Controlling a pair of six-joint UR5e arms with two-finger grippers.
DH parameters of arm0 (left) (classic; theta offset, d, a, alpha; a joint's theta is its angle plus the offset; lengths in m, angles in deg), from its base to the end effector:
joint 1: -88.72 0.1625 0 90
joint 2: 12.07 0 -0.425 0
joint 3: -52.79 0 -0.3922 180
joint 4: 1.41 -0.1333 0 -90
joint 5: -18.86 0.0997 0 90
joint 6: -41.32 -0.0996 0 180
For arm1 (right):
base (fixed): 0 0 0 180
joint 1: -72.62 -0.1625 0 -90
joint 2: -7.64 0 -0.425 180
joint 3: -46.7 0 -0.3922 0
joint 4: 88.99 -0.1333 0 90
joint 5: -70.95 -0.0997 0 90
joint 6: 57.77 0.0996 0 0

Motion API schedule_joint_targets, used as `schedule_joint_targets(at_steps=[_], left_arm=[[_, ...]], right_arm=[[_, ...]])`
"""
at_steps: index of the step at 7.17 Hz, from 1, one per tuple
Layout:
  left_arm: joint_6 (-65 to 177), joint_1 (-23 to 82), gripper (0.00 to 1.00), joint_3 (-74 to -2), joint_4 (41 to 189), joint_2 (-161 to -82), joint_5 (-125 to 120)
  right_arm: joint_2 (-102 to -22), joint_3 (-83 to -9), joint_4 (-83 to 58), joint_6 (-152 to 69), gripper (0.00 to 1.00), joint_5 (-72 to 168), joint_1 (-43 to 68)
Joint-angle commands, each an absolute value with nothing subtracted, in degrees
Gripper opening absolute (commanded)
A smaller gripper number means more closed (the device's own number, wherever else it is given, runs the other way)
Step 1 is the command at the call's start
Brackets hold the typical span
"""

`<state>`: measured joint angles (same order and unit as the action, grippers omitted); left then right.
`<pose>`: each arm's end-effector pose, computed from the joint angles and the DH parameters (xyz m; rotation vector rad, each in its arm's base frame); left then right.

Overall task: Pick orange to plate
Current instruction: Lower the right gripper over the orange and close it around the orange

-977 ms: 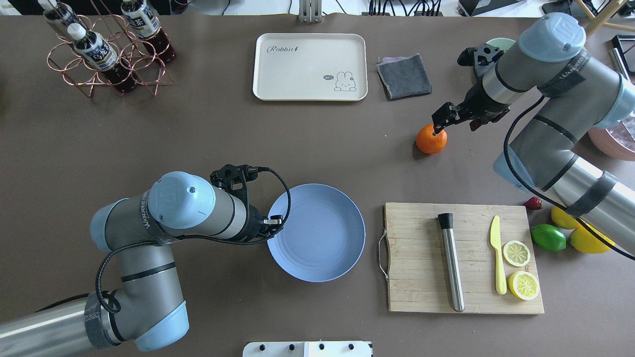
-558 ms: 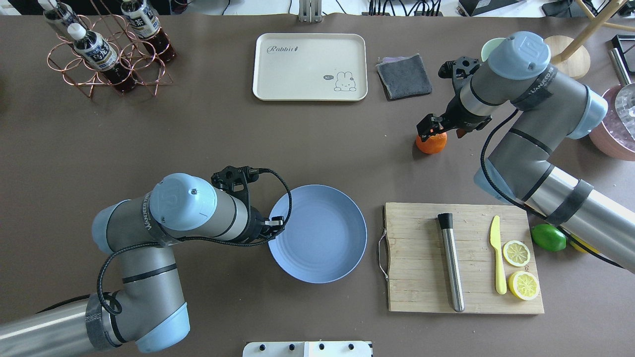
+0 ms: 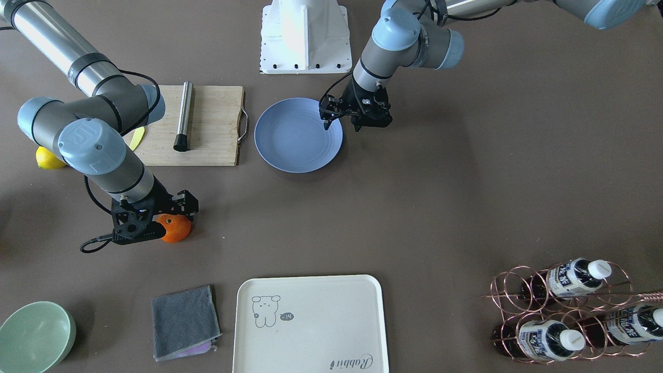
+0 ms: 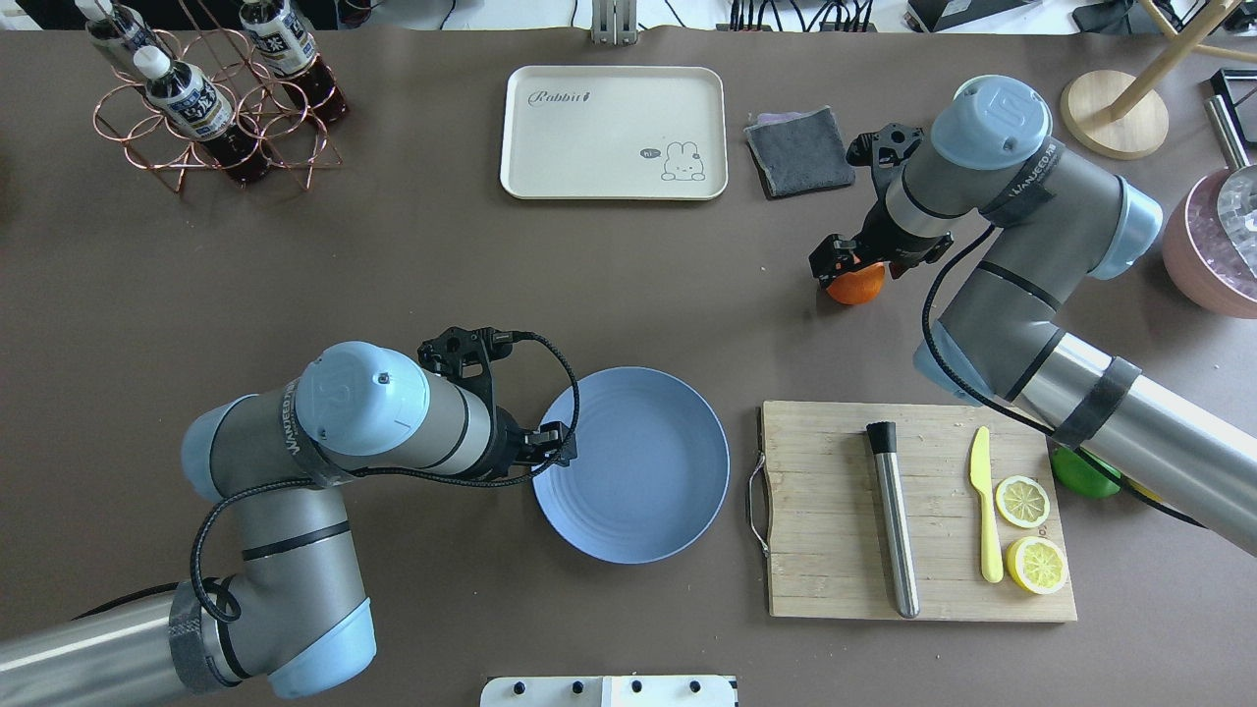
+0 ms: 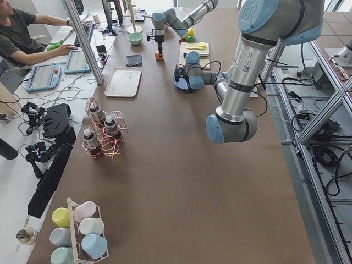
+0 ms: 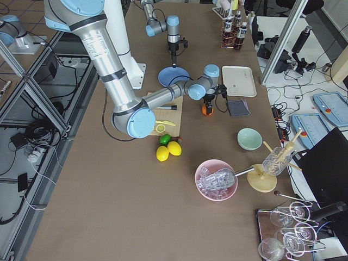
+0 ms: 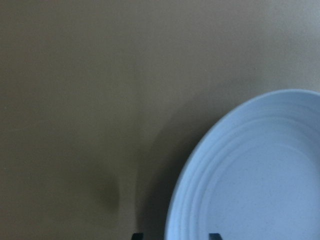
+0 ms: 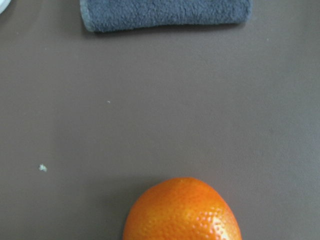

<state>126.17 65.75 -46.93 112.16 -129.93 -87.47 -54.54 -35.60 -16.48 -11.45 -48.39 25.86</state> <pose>0.5493 -0.3472 0.2578 0.0078 1.0902 -0.1276 -0.4170 -0.5668 0.4114 0.1079 -0.8018 -0.1172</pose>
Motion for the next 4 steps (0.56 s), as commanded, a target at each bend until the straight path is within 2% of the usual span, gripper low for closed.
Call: schedule_joint_targets(at_steps=[1,2,4], left_arm=[[126.57,65.52,0.89,-46.97,112.15,-129.93,-86.61],[126.57,65.51,0.89,-46.97,112.15,-129.93,-86.60],[126.22,63.51,0.89,-48.89,111.88,-129.06,-86.87]], right_arm=[[-54.76,-35.39,-16.40,-11.37,0.44,-48.06,26.13],[-54.50,-35.83,-16.48,-10.23,0.00,-48.23,26.13],[-54.49,-43.52,-14.30,-2.62,0.00,-49.37,26.30]])
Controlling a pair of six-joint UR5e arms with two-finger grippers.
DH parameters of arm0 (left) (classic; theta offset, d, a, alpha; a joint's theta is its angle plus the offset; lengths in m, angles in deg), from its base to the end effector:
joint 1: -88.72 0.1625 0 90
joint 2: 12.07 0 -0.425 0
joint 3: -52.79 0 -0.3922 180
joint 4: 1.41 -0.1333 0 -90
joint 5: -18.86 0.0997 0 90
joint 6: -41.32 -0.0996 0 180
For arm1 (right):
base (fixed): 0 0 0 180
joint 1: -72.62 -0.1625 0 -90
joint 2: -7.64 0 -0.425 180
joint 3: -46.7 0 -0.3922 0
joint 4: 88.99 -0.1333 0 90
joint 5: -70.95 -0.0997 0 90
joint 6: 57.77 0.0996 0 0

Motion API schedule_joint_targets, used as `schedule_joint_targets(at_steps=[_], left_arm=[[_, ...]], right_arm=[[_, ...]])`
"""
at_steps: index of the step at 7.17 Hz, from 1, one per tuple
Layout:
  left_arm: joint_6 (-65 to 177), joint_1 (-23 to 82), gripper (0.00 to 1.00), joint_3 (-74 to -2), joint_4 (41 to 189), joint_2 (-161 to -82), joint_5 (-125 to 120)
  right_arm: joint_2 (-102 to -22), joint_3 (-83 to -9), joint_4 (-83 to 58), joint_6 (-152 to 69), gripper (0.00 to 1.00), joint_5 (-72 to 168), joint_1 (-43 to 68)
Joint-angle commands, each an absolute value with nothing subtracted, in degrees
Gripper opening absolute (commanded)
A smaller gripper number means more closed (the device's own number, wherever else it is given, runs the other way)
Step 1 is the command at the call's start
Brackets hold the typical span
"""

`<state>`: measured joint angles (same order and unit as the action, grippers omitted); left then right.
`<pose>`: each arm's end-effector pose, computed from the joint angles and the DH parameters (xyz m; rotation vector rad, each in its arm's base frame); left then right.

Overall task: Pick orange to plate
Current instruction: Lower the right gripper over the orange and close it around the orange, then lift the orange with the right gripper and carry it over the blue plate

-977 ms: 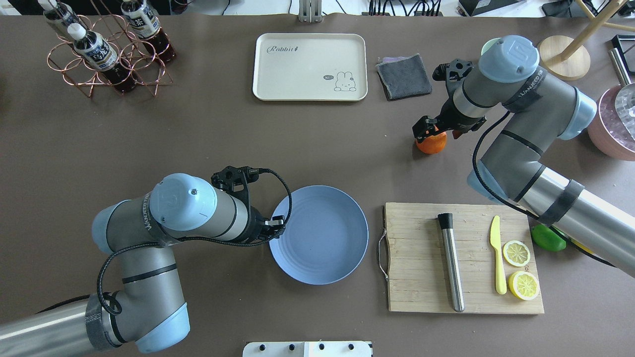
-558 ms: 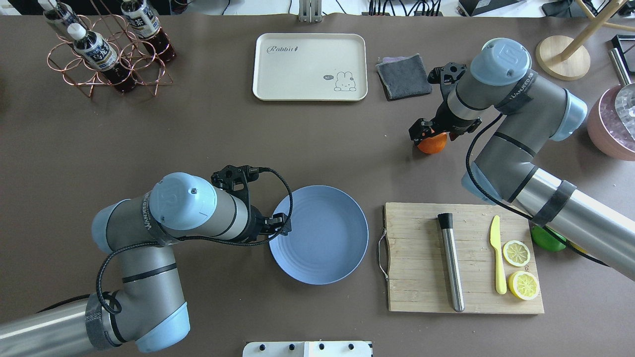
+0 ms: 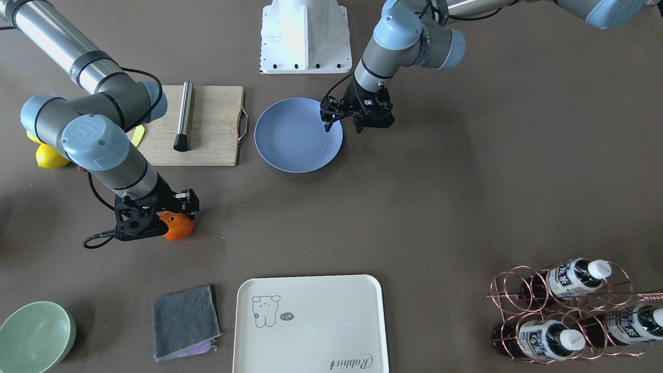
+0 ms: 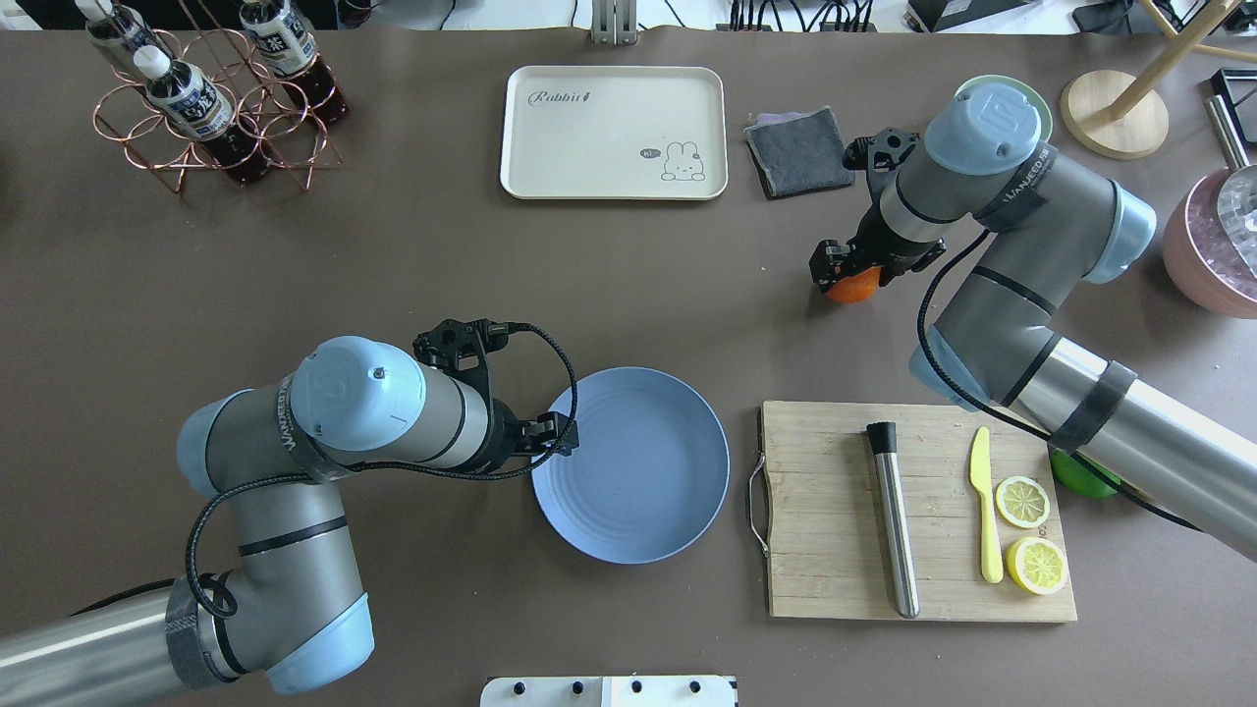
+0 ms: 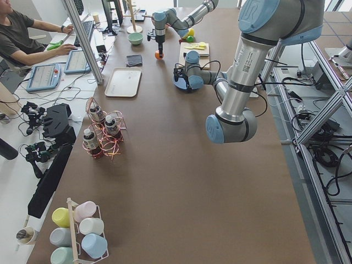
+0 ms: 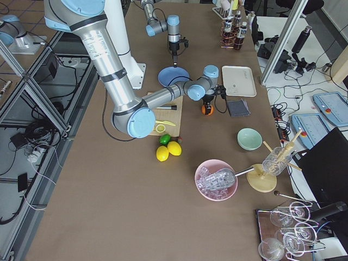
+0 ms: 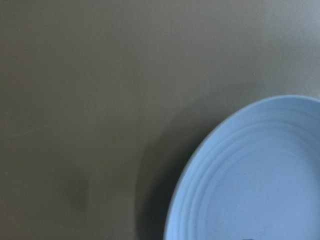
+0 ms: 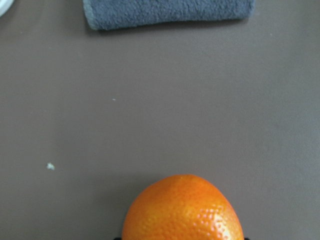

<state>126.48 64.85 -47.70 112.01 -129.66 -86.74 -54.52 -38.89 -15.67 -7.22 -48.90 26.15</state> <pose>0.5398 -0.3554 0.2554 0.0265 1.0942 -0.1523 -0.4147 -0.5581 0.3842 0.1005 -0.8397 -0.0672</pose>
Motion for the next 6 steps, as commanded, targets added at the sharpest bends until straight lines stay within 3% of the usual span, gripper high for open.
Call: schedule_joint_targets(at_steps=[1,3,6], left_arm=[[125.26,61.49,0.89,-50.38,111.79,-127.58,-87.22],[115.03,56.41,0.93,-53.89,111.79,-121.01,-89.40],[108.47,50.40,0.96,-51.46,111.71,-119.30,-94.78]], right_arm=[[-54.84,-51.05,-9.15,3.08,0.00,-48.68,29.00],[-54.50,-60.94,-1.39,13.19,0.00,-39.06,40.22],[-50.47,-59.49,-1.28,24.29,0.00,-29.25,54.05]])
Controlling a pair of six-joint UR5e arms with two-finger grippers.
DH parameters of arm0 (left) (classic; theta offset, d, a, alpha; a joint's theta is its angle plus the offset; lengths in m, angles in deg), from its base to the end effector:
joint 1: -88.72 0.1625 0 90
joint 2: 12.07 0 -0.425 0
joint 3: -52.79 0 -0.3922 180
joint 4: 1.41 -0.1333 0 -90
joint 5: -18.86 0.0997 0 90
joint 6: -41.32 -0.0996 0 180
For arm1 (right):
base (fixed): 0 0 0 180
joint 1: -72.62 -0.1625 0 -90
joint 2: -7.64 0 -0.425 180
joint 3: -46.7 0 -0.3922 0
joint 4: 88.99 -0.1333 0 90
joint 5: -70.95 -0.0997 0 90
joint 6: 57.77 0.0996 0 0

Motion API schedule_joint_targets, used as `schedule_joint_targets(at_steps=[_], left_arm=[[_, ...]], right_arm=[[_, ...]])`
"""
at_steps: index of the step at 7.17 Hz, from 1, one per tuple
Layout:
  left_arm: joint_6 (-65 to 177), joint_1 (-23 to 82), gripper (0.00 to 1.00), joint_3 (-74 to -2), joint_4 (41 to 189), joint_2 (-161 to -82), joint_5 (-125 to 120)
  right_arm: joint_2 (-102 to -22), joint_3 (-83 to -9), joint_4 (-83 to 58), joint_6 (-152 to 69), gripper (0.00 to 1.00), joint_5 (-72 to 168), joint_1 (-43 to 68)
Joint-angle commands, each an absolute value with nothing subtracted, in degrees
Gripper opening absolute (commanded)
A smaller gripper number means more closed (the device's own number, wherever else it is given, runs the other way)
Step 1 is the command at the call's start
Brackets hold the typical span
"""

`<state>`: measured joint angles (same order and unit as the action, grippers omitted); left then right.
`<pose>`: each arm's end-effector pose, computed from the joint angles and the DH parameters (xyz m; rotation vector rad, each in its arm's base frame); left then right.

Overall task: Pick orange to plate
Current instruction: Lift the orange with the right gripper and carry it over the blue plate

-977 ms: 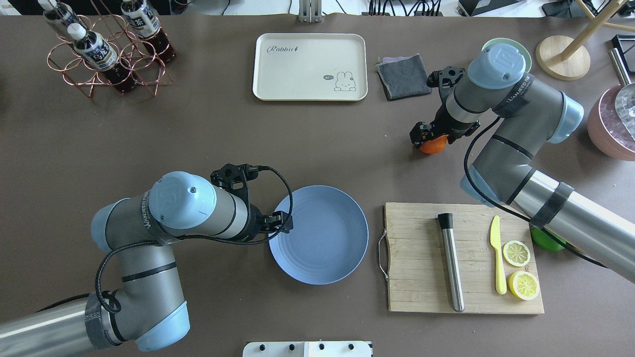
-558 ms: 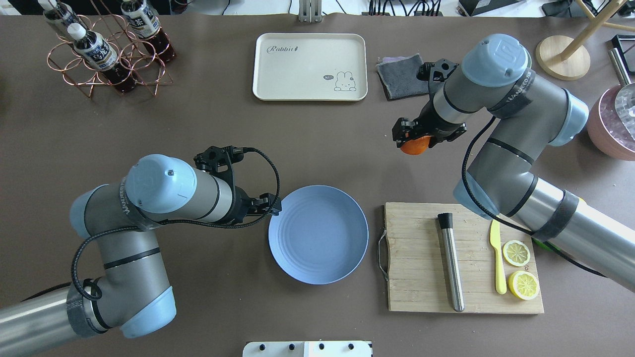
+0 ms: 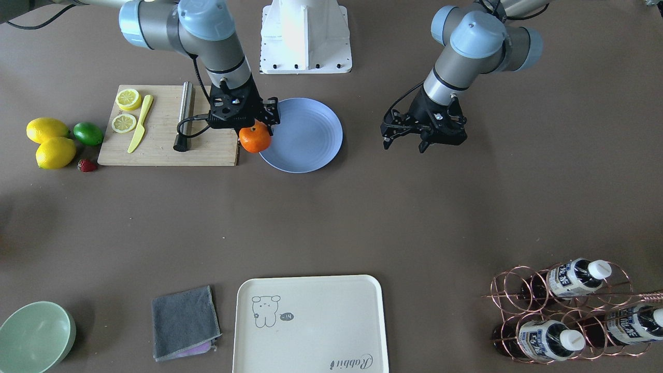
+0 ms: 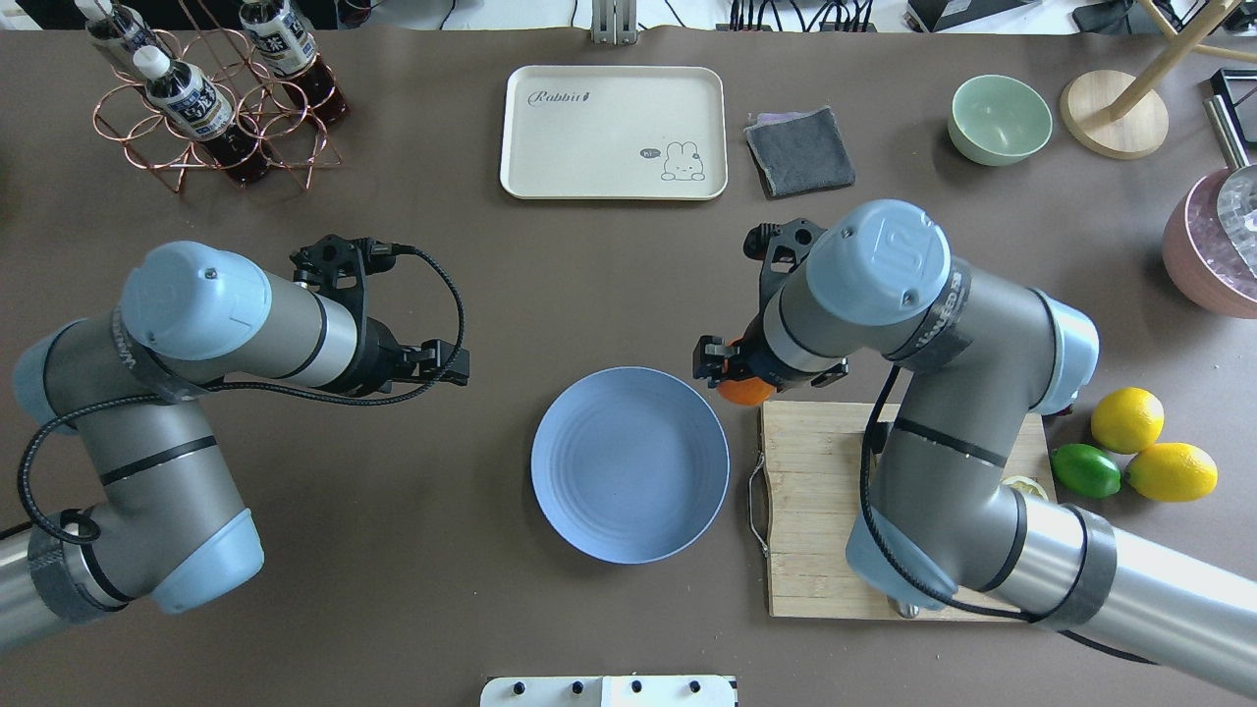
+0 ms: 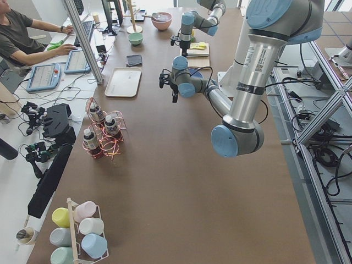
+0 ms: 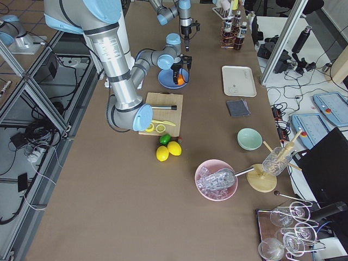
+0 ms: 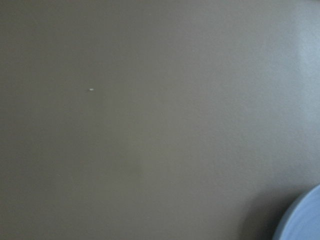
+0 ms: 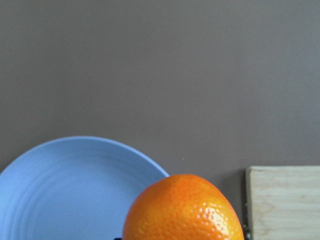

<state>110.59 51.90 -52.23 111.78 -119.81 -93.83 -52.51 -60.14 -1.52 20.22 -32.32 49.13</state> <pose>0.4165 -0.4303 0.3239 0.1445 1.0179 -0.0623 -0.5238 -0.3480 0.2336 0.0539 -0.8805 0.0877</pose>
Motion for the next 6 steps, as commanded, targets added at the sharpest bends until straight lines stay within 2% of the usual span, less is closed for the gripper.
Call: schedule_joint_targets(at_steps=[1,2,6], left_arm=[[108.38,50.22,0.96,-51.28,111.71,-119.21,-94.78],[108.38,50.22,0.96,-51.19,111.71,-119.21,-94.78],[108.55,50.31,0.97,-51.10,111.71,-119.21,-94.69]], right_arm=[[-48.71,-57.56,-1.28,24.93,0.00,-28.29,55.04],[-47.13,-54.50,-1.80,24.93,0.00,-27.15,55.48],[-46.67,-53.59,-1.98,24.76,0.00,-27.14,55.84]])
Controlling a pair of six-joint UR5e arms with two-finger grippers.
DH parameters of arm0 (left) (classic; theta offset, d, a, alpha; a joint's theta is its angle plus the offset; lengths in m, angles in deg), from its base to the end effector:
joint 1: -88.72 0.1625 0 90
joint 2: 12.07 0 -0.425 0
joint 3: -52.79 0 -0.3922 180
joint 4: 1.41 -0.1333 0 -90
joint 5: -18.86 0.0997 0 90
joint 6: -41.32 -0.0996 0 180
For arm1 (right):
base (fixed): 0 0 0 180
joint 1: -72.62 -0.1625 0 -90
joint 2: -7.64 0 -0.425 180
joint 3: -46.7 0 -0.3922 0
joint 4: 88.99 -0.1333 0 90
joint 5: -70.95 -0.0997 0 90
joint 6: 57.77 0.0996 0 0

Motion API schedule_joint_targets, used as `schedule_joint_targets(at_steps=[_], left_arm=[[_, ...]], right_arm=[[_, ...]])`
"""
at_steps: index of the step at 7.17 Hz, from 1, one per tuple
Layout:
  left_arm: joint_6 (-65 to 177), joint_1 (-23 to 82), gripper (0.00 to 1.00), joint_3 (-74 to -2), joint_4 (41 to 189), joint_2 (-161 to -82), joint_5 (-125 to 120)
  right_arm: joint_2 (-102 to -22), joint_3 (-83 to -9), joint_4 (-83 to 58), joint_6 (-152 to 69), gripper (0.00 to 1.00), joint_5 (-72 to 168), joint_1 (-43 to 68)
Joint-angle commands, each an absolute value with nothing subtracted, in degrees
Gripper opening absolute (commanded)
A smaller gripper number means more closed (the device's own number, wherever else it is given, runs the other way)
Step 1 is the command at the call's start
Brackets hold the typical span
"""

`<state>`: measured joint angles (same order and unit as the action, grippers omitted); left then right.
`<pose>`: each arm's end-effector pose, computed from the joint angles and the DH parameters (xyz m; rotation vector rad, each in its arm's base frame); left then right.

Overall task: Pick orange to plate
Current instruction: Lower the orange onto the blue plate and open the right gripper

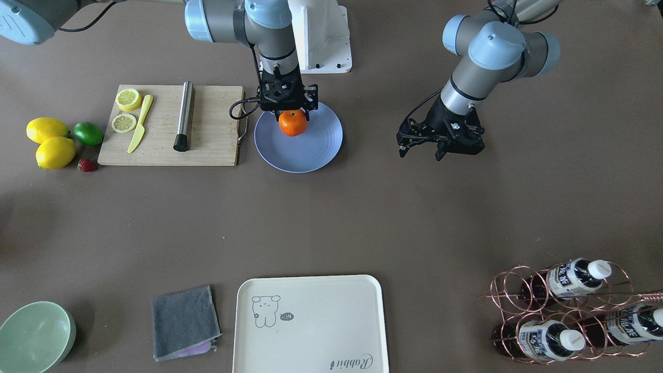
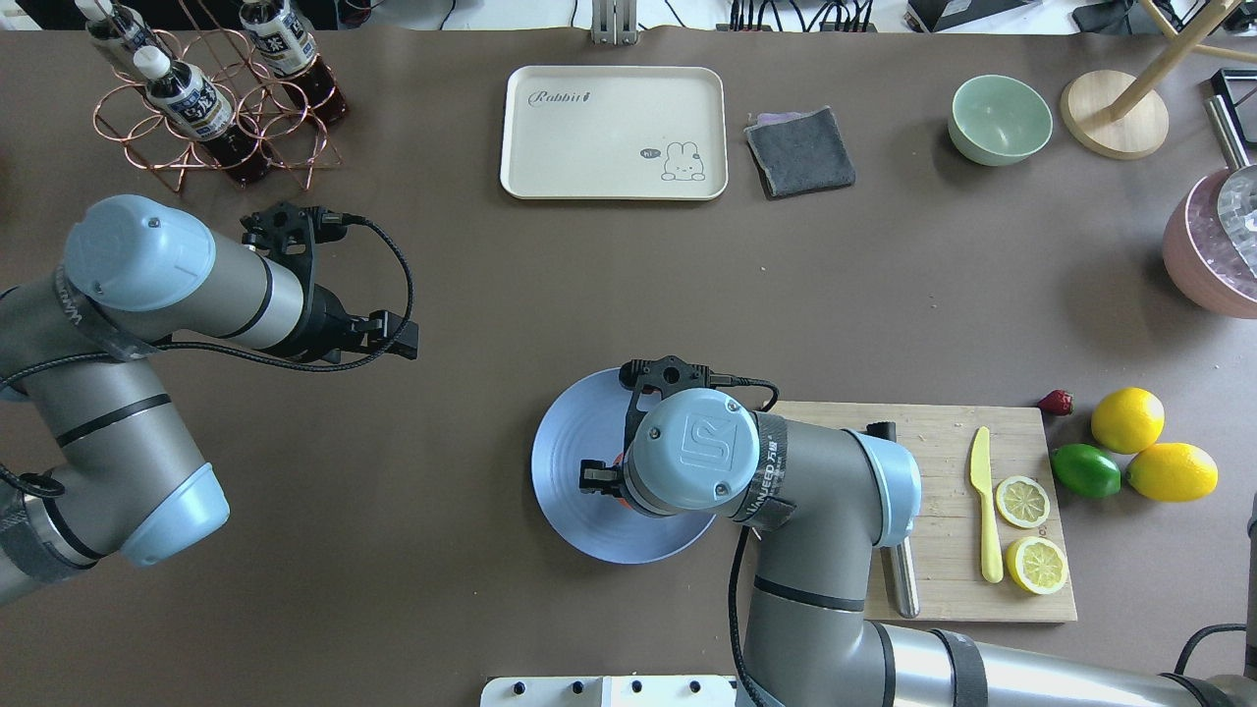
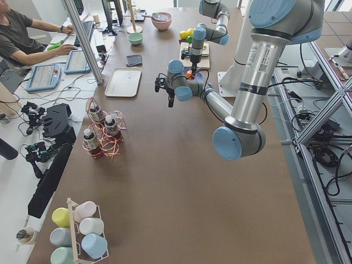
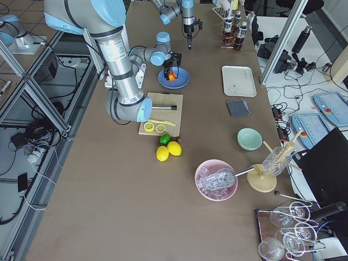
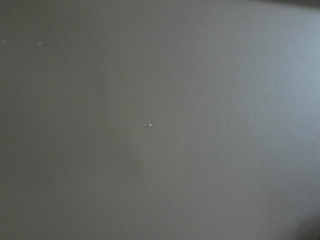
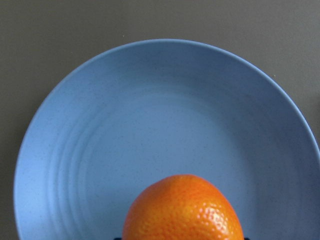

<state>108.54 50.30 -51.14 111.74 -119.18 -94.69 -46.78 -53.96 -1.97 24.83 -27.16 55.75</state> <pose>0.4069 -0.4420 0.3390 0.1473 0.9940 -0.0553 -0.5954 -0.3052 0.2138 0.0505 -0.8665 0.0940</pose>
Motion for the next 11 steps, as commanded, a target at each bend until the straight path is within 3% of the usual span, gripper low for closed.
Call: schedule_joint_targets(at_steps=[1,2,4,5,6,8,11], left_arm=[[108.55,50.31,0.97,-51.10,111.71,-119.21,-94.69],[108.55,50.40,0.97,-51.01,111.71,-119.21,-94.69],[108.55,50.40,0.97,-51.01,111.71,-119.12,-94.60],[108.55,50.40,0.97,-51.01,111.71,-119.12,-94.60],[108.55,50.31,0.97,-51.10,111.71,-119.12,-94.60],[108.73,50.14,0.97,-51.36,111.71,-119.21,-94.69],[99.58,42.87,0.97,-52.41,104.88,-119.04,-99.42]], right_arm=[[-46.67,-53.59,-1.98,24.67,0.14,-27.14,55.84],[-46.67,-53.41,-1.98,24.58,0.18,-27.14,55.84],[-44.40,-49.65,-2.33,24.58,0.51,-27.14,55.84],[-44.30,-49.63,-2.94,24.67,0.61,-27.22,55.66],[-44.21,-50.07,-3.38,24.84,1.00,-27.14,55.57],[-44.47,-51.47,-3.30,24.50,1.00,-27.49,54.79],[-51.04,-62.00,0.82,19.53,1.00,-37.11,43.50]])
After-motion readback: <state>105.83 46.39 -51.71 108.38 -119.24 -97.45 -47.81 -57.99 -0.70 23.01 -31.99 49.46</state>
